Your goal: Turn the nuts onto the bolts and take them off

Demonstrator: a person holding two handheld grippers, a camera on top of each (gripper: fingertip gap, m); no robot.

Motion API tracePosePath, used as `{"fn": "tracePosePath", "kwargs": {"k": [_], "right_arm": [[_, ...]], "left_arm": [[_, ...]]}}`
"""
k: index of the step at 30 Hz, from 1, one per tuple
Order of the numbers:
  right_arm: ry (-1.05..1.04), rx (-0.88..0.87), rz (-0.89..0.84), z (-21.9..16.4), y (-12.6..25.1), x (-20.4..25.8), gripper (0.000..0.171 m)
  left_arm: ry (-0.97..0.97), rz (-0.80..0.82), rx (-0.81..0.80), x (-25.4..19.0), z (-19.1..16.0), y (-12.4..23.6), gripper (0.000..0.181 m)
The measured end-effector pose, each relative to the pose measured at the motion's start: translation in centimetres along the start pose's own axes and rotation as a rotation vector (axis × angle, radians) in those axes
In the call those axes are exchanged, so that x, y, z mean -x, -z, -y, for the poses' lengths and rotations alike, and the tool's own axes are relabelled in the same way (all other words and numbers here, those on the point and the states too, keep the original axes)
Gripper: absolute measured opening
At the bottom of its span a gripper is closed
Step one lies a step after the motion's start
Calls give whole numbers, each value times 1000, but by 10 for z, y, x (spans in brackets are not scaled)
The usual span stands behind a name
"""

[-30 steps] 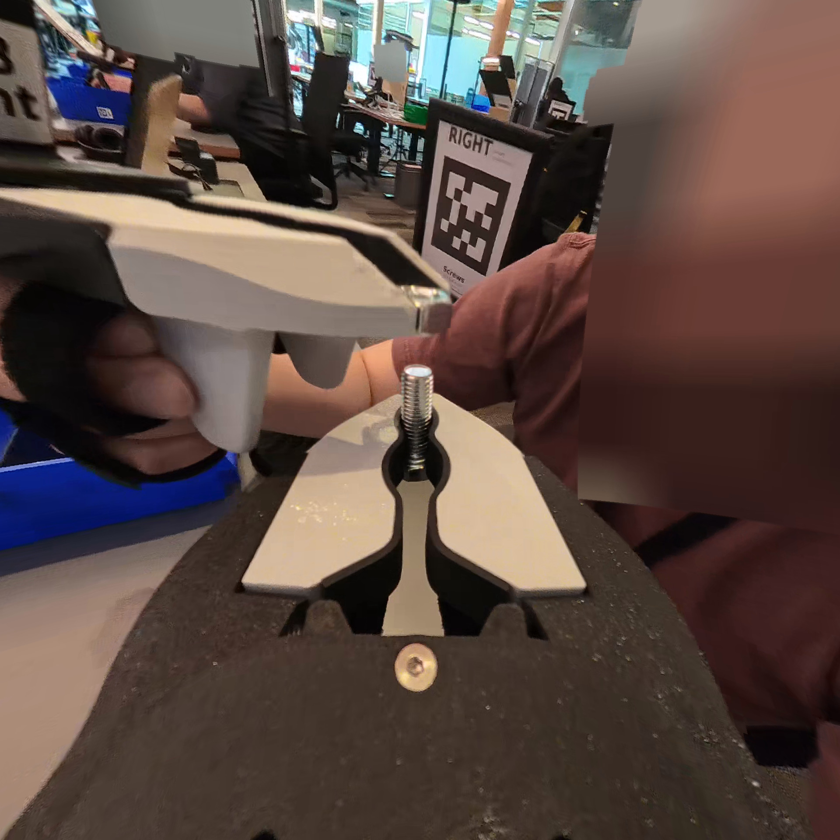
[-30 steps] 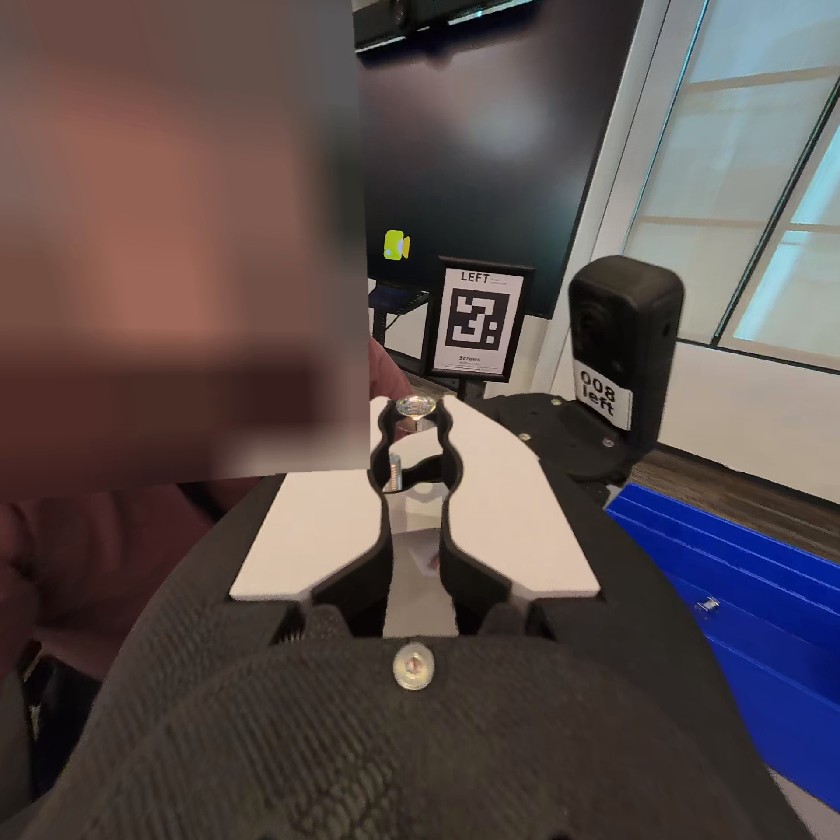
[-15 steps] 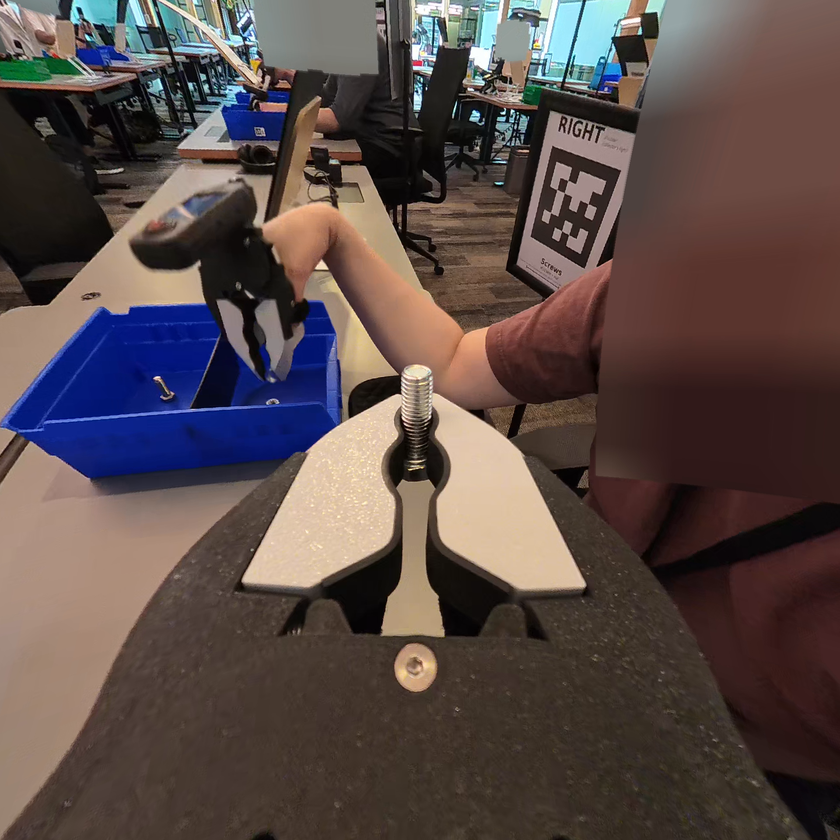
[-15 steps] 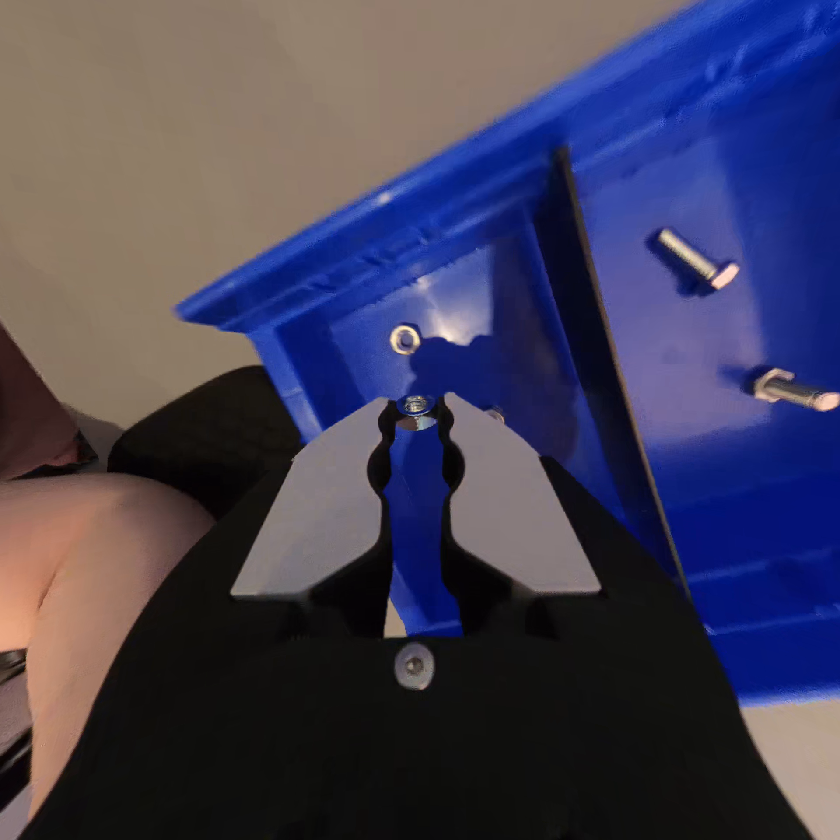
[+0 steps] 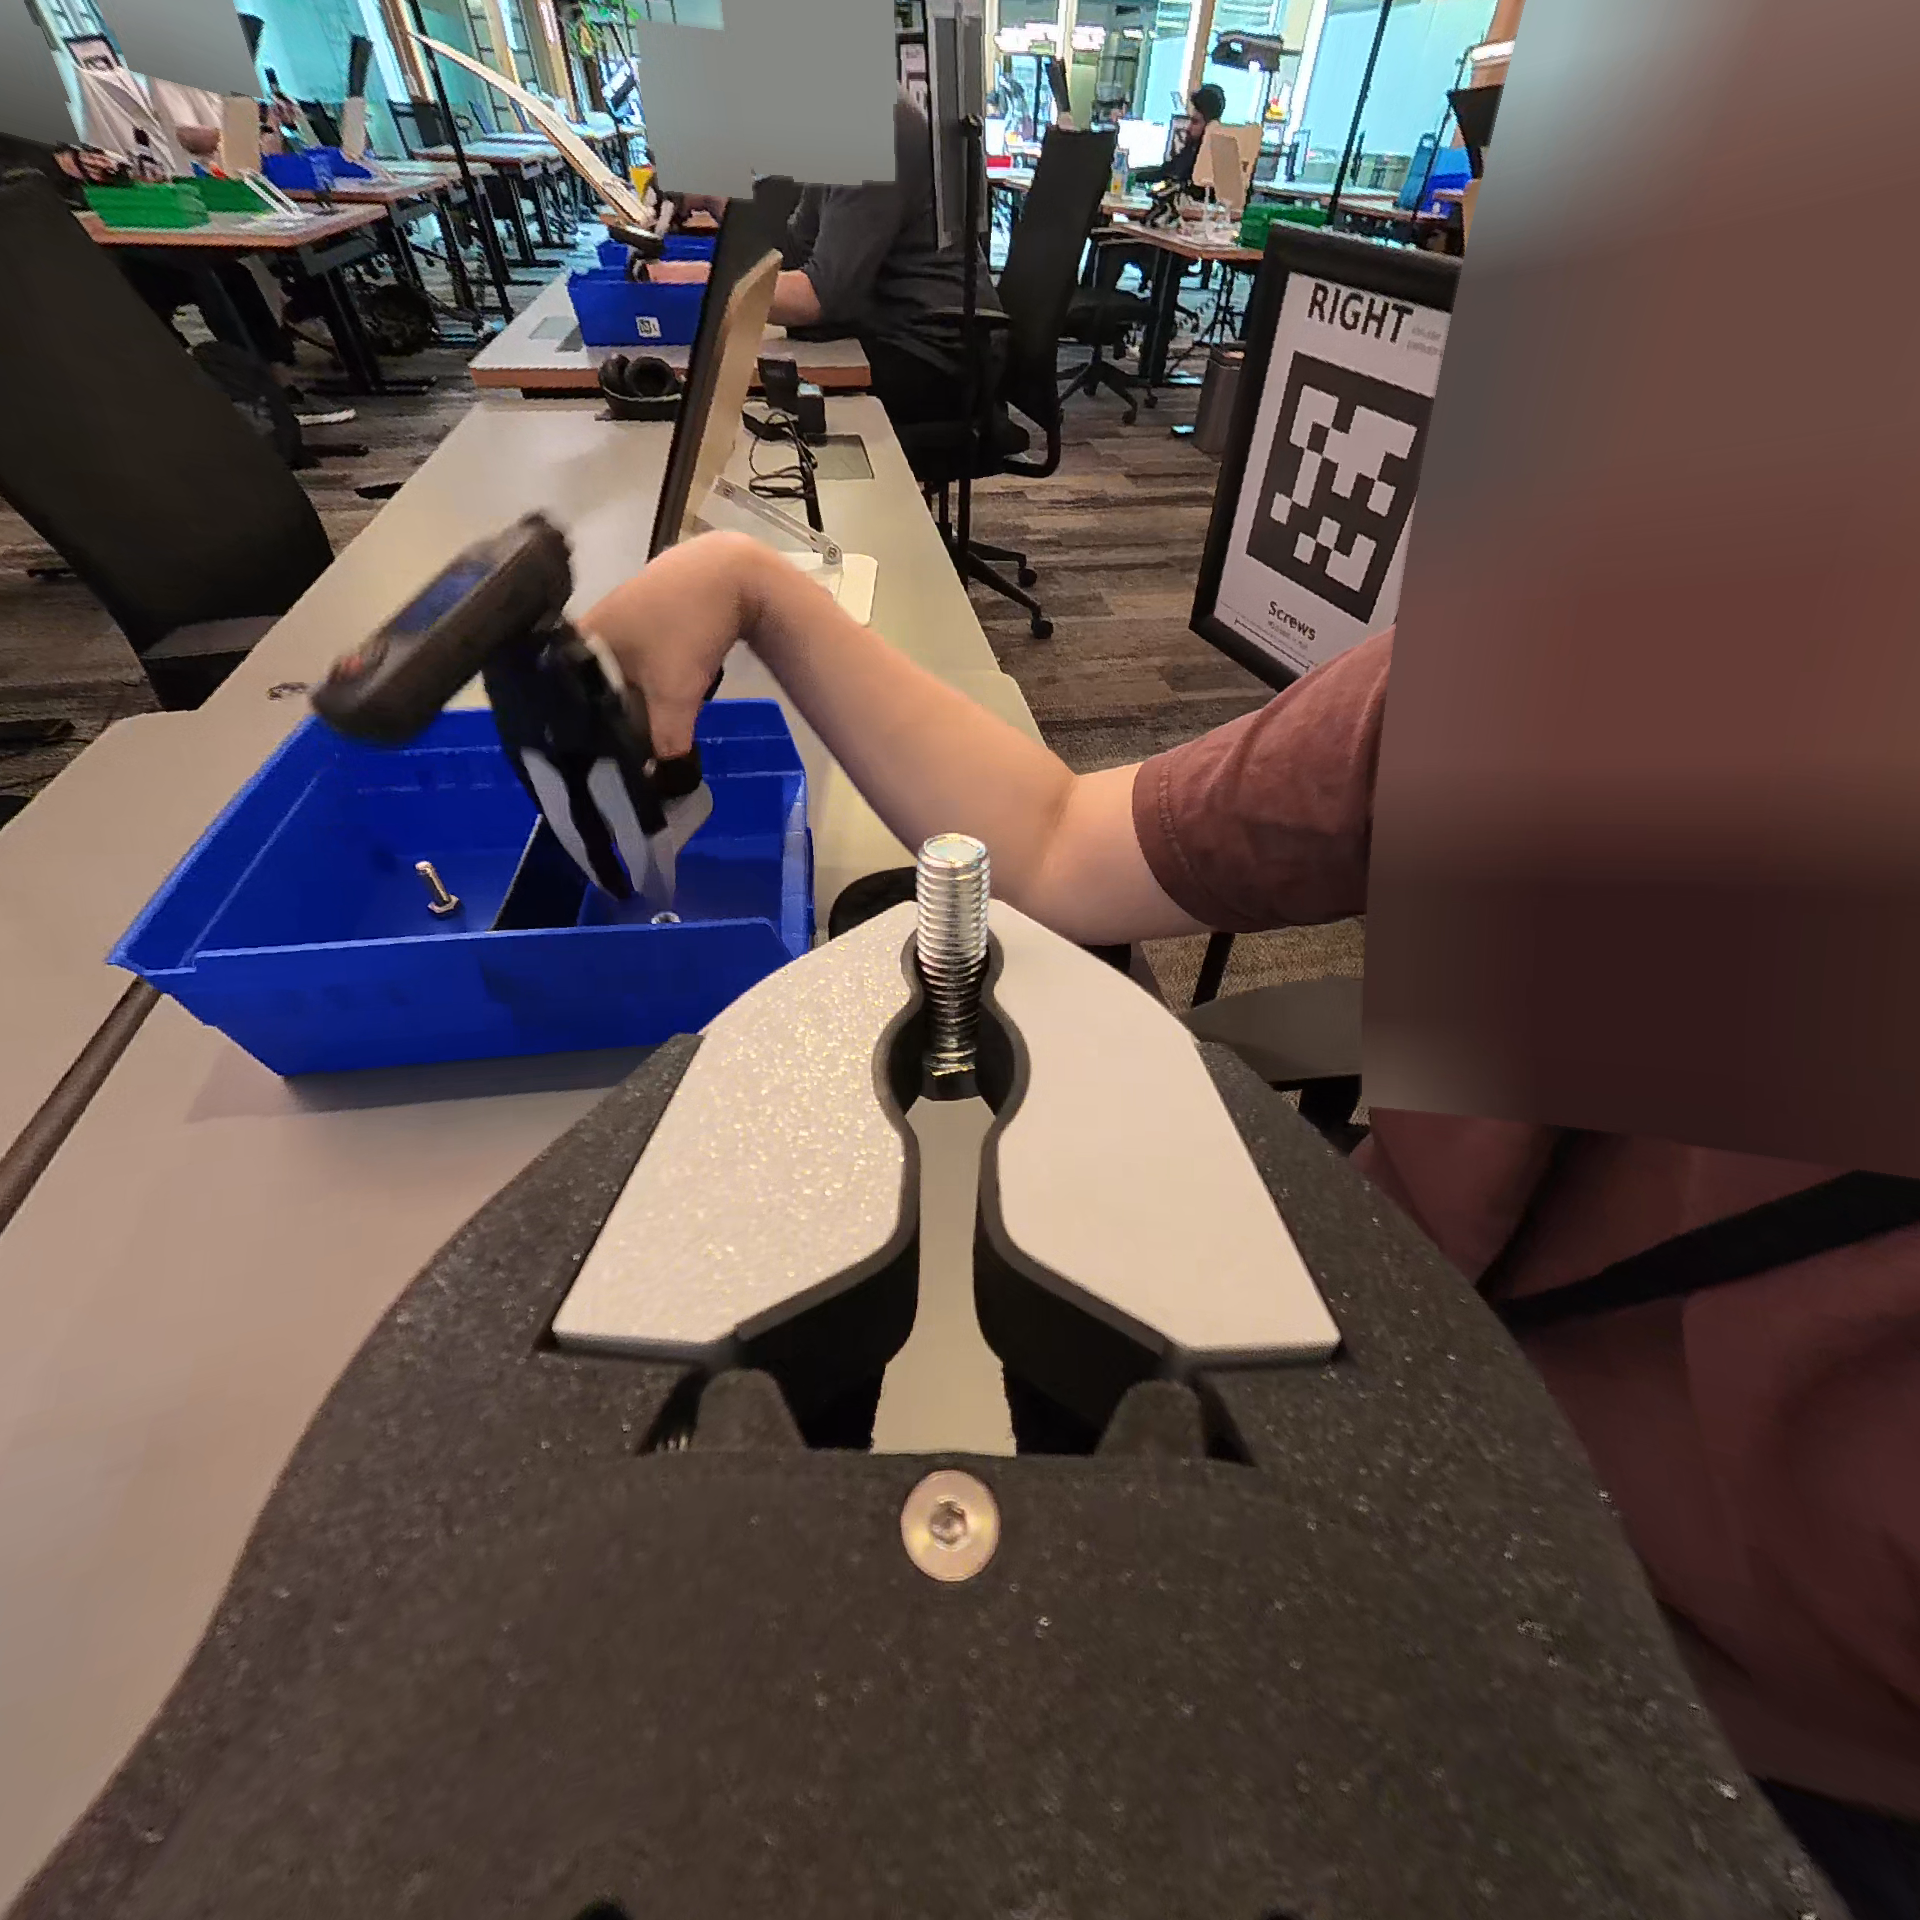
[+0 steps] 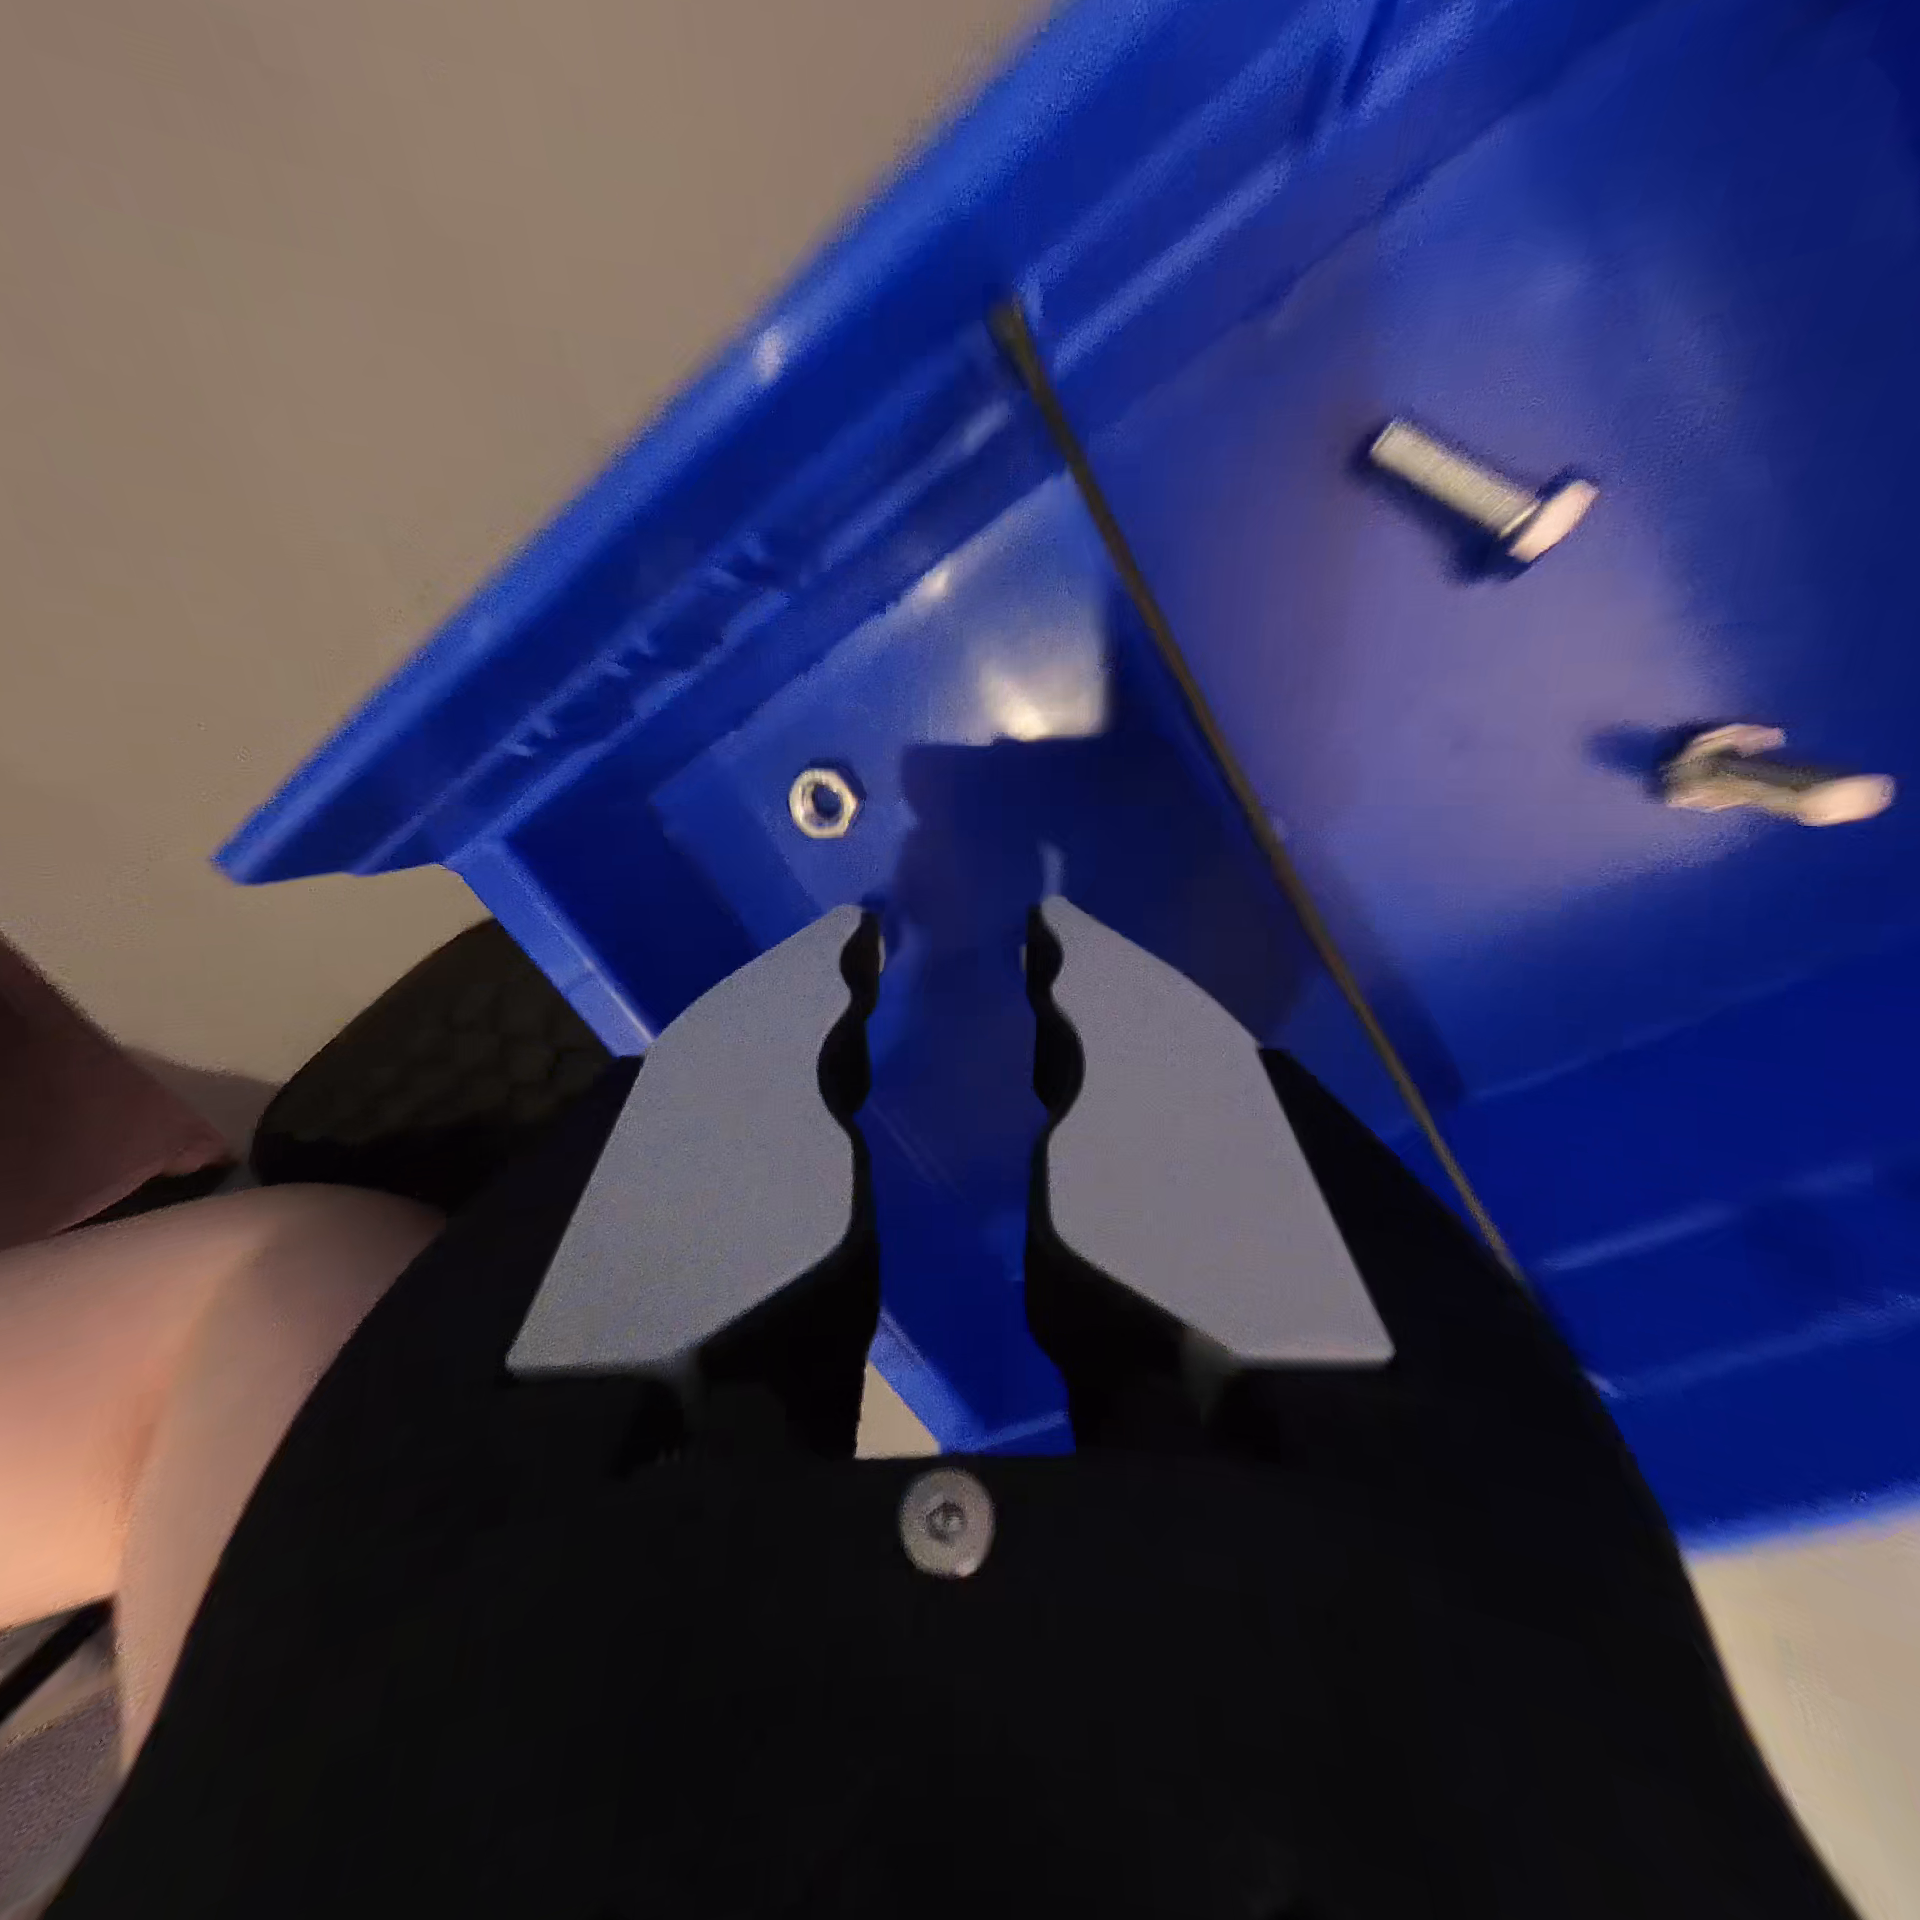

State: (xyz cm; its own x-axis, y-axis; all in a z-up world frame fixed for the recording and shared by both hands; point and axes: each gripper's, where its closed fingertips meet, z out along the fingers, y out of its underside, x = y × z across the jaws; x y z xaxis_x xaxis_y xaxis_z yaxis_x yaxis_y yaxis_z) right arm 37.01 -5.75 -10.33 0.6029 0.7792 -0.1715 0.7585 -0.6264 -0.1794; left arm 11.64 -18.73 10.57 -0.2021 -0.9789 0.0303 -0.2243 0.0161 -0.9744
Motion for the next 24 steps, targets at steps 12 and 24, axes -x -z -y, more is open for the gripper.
{"fn": "tracePosePath", "kwargs": {"k": [12, 24], "right_arm": [[809, -1031, 65, 149, 158, 216, 30], [772, -1151, 328, 194, 143, 275, 10]], "left_arm": [[-68, 271, 18, 43, -6, -2, 3], [-65, 260, 74, 44, -17, -14, 3]]}}
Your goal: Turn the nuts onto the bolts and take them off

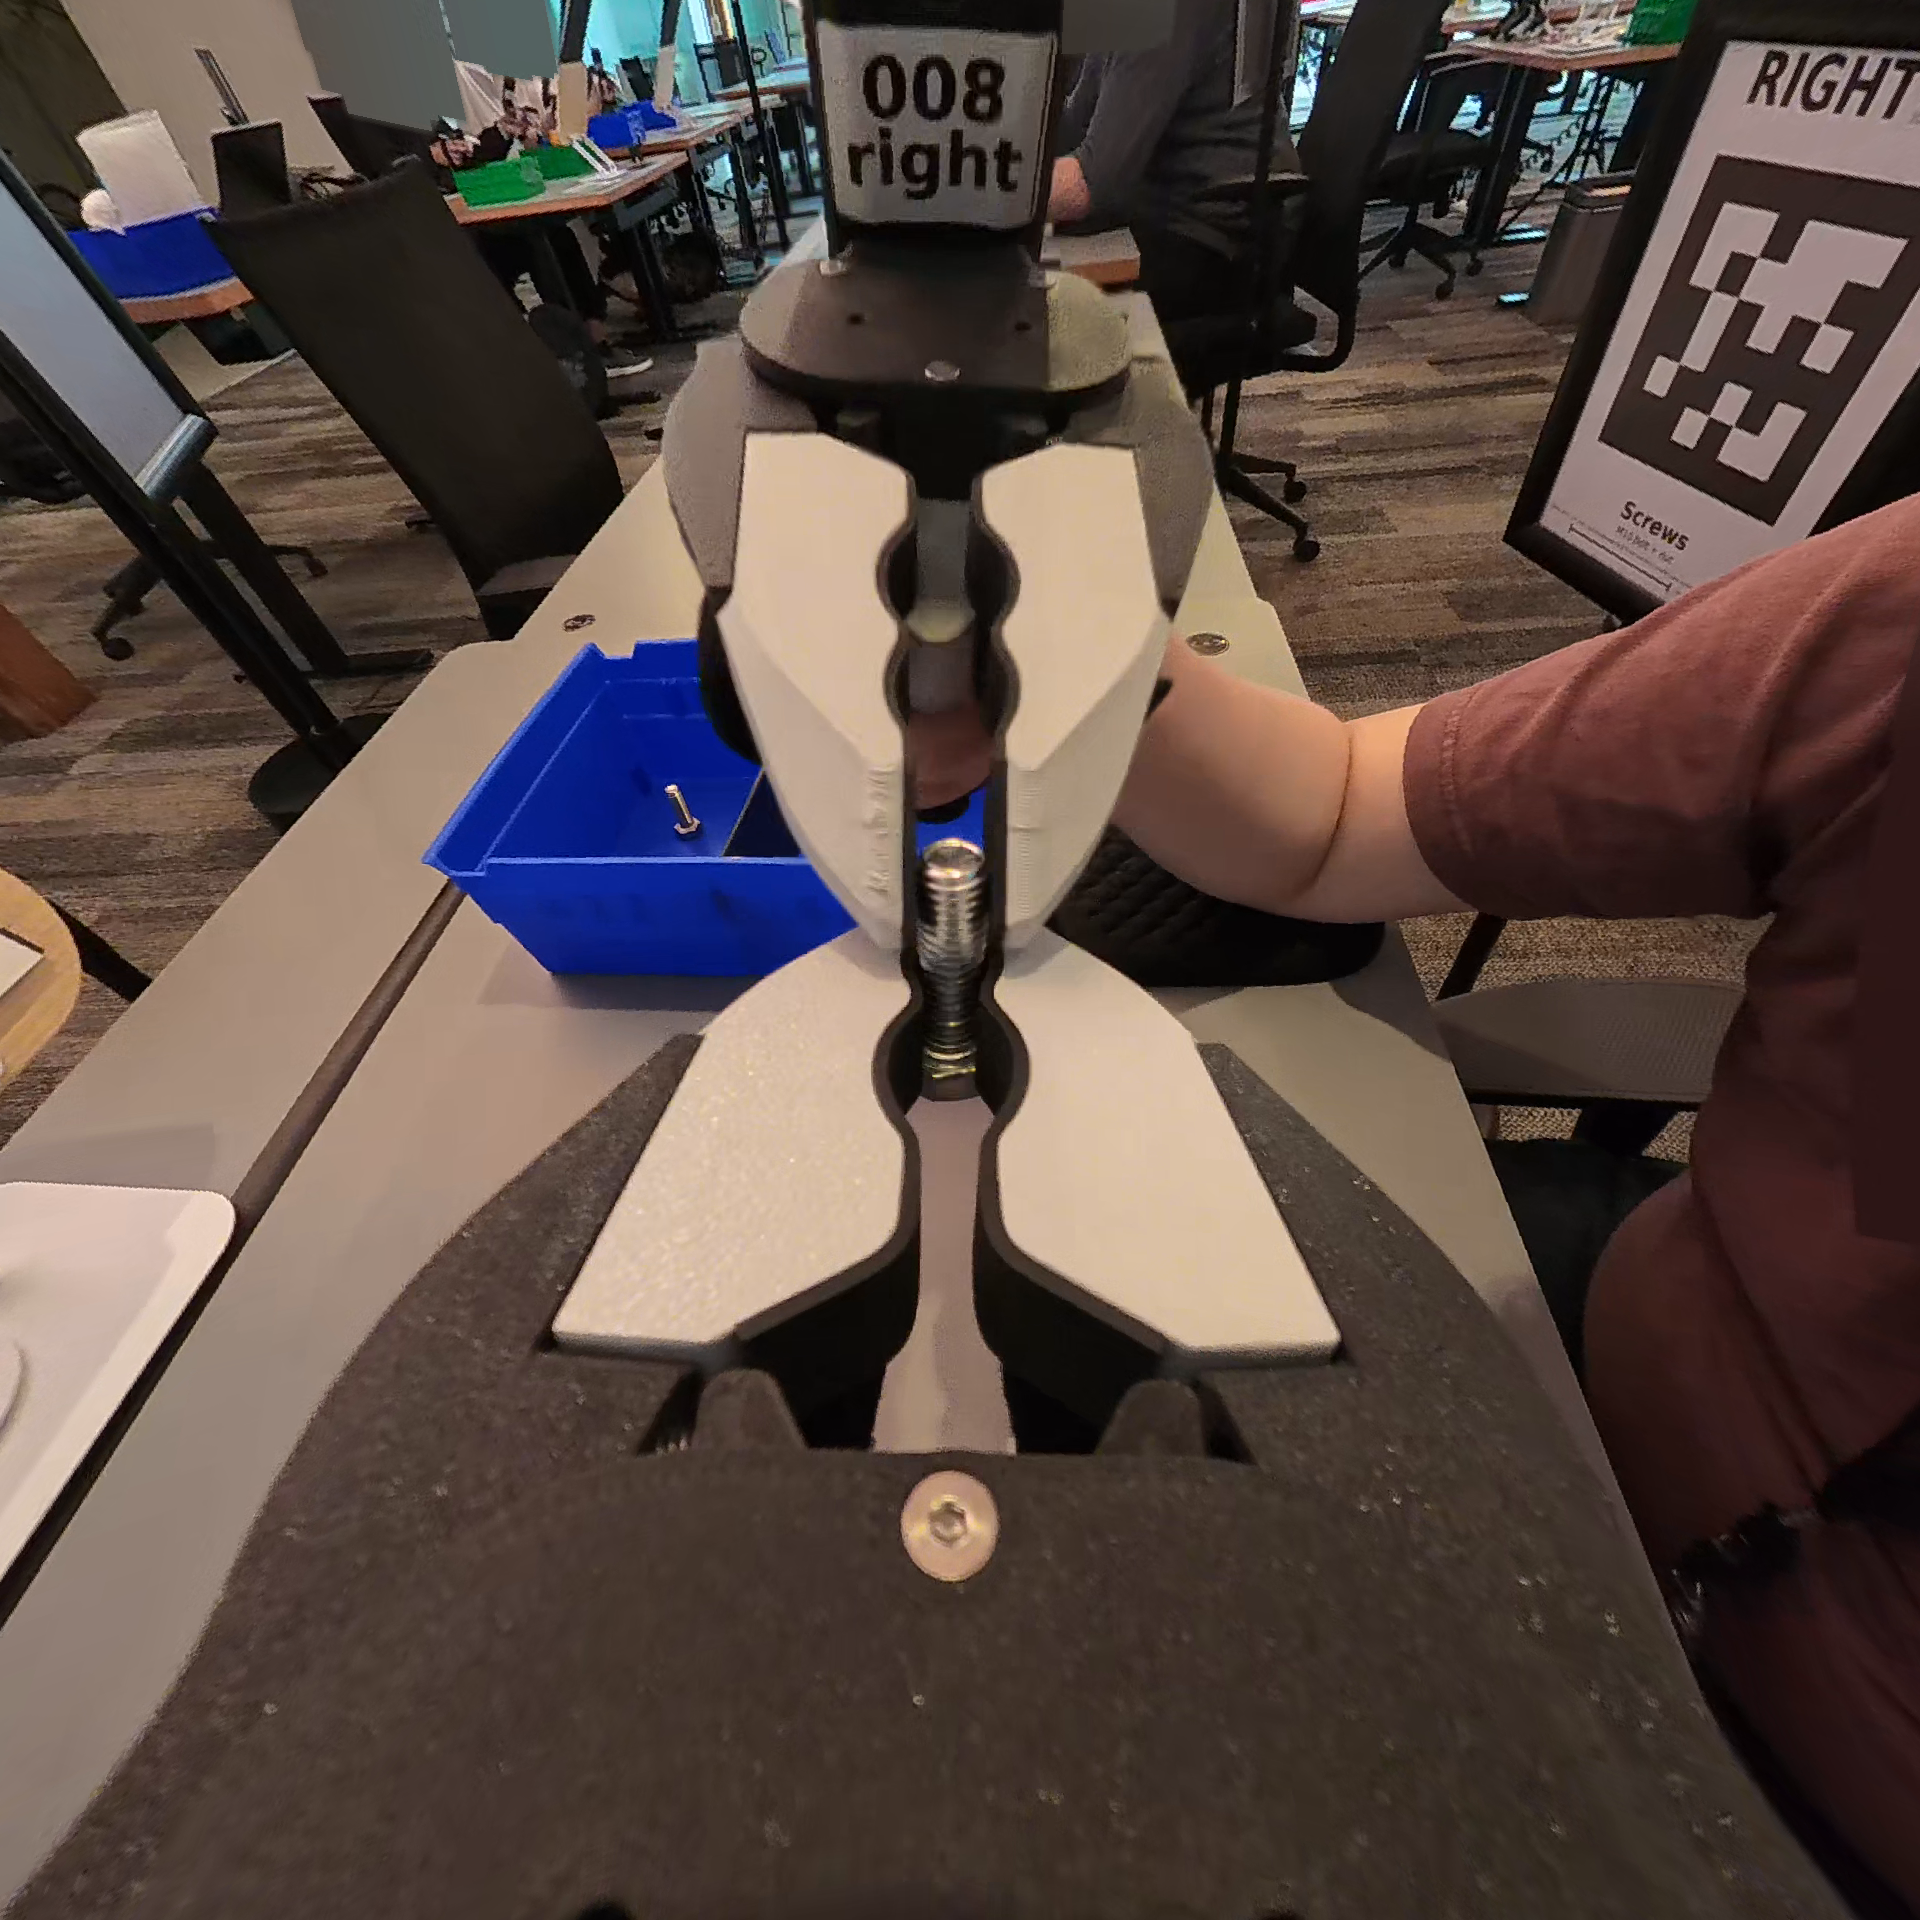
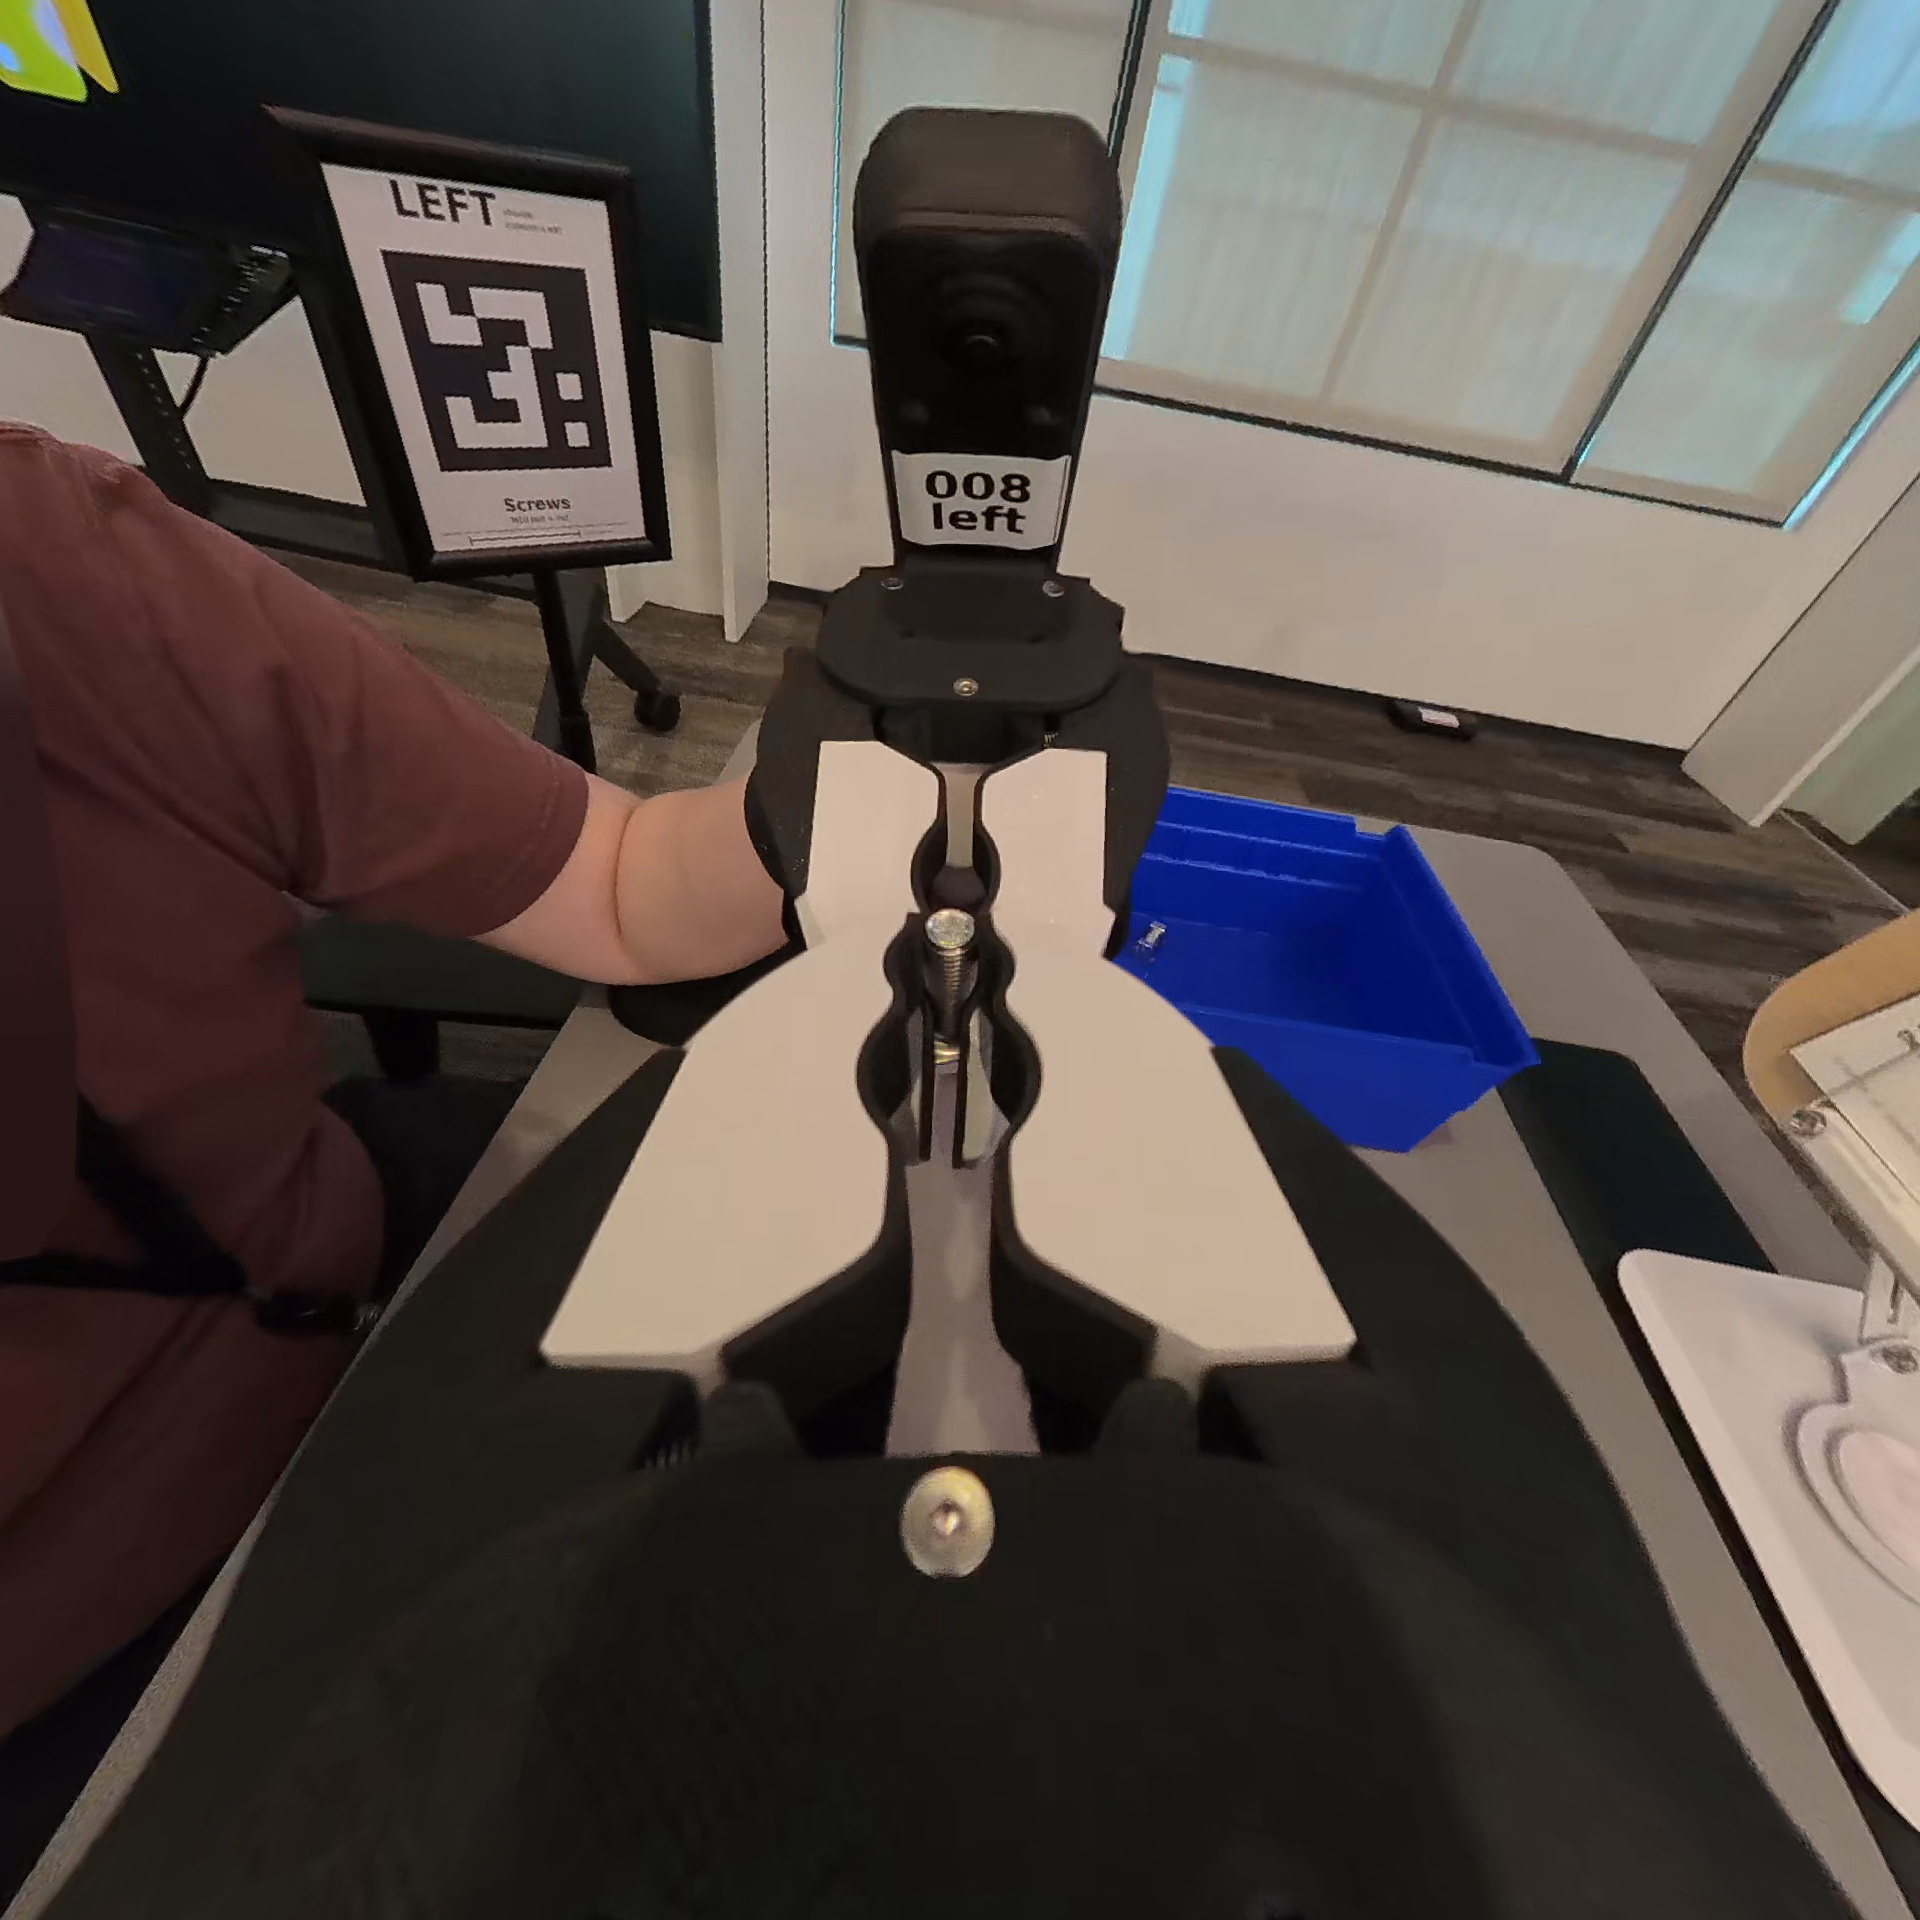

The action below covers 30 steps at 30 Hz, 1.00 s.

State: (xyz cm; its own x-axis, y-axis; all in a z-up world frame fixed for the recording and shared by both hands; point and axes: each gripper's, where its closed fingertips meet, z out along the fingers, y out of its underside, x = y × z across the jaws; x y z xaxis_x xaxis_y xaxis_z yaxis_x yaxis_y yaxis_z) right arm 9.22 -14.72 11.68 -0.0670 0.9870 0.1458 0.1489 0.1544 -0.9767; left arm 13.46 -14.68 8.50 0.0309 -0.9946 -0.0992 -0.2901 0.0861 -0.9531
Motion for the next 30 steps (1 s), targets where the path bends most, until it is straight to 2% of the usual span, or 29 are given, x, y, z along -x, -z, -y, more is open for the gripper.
{"fn": "tracePosePath", "kwargs": {"k": [2, 5, 7, 8, 11, 13, 14, 17, 20, 22, 26, 30], "right_arm": [[-11, -8, 19, 0, 2, 0, 10], [-46, 0, -15, -4, 15, -14, 10], [-76, 48, -106, -13, 38, -38, 10], [-91, 92, -211, -22, 58, -59, 10], [-220, 355, -699, -91, 158, -142, 11], [-398, 525, -930, -152, 226, -173, 11], [-500, 564, -960, -180, 246, -178, 11], [-762, 608, -938, -240, 266, -179, 11], [-844, 736, -947, -277, 275, -175, 12], [-829, 745, -985, -282, 279, -182, 25], [-726, 633, -1064, -249, 284, -194, 26], [-646, 586, -1088, -218, 283, -192, 27]], "left_arm": [[-8, -9, -10, -1, 1, 1, 4], [1, 51, -36, 8, 7, 7, 38], [-2, 122, -37, 19, 9, 16, 48], [-3, 152, -37, 25, 9, 22, 49], [16, 202, -45, 34, 12, 40, 46], [37, 232, -47, 40, 13, 50, 42], [49, 254, -37, 44, 11, 55, 42], [88, 310, -9, 56, 5, 66, 42], [139, 319, 14, 63, -2, 71, 42], [151, 329, 25, 66, -5, 74, 42], [139, 418, 129, 77, -21, 90, 42], [182, 559, 291, 95, -51, 129, 37]]}}
